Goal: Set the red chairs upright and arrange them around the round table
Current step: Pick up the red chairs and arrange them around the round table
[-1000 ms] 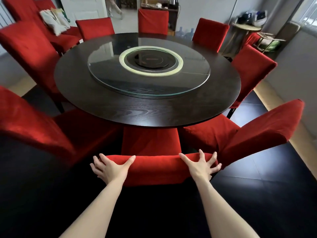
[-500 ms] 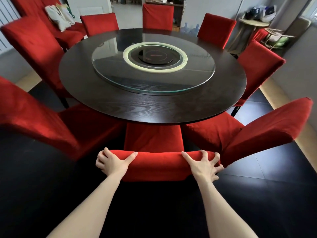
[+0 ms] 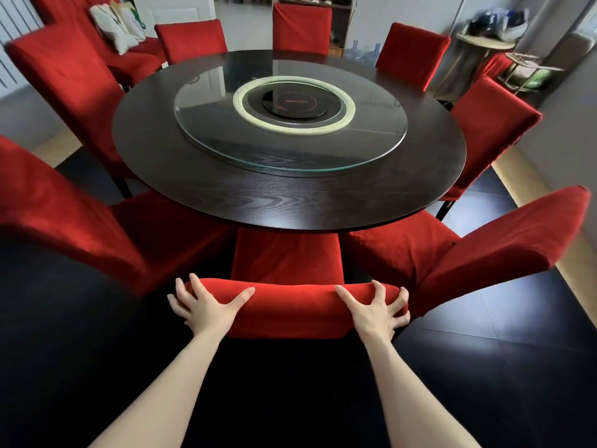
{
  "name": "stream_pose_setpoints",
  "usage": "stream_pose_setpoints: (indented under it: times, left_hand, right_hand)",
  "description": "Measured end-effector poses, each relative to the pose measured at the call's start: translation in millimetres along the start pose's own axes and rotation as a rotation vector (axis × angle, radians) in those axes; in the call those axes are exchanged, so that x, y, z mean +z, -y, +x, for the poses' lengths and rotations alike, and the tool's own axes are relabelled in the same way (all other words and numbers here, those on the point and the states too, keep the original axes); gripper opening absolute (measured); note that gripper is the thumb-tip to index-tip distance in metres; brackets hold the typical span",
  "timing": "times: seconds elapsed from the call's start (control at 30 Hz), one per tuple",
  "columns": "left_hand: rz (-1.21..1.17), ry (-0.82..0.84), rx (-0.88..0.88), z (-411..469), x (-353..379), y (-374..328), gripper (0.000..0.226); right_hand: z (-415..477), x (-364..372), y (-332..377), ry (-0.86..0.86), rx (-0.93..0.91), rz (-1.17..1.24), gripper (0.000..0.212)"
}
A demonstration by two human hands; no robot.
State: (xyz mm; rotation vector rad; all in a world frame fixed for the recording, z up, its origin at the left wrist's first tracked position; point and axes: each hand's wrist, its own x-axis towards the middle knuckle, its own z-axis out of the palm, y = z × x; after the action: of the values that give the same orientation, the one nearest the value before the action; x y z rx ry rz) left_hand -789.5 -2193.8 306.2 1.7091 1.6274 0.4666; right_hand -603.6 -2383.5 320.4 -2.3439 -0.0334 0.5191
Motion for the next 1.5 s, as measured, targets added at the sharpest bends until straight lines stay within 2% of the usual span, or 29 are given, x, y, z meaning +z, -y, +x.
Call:
stream_pose_setpoints:
  times: [0.33,0.77,0.93,1.2,1.5]
  left_hand:
    - [0.025,0.029,0.014,7.7,-5.3,-1.1,0.123]
    - [-0.004,0.006,0.019,0.9,-12.1,2.2,0.114]
    - [0.015,0.017,0.04,-2.9,-11.1,7.7,0.112]
    - [0.051,0.071,0.043,14.1,-19.8,8.5,0.114]
    - [0.038,0.056,0.049,19.3,-27.6,18.1,0.114]
  right_hand:
    - [-1.3,1.7,-7.4,-0.054,-0.007,-0.155,0.09]
    - [0.3,-1.0,-5.7,0.017,-0.034,-0.059,0.091]
    - [0.3,-6.8,-13.0,0.001,-0.059,-0.114,0.085]
    - [-13.3,-0.5,-10.7,-0.037,-0.036,-0.212,0.091]
    - [-21.1,8.4,-11.7,-0.012,-0.057,-0.113,0.089]
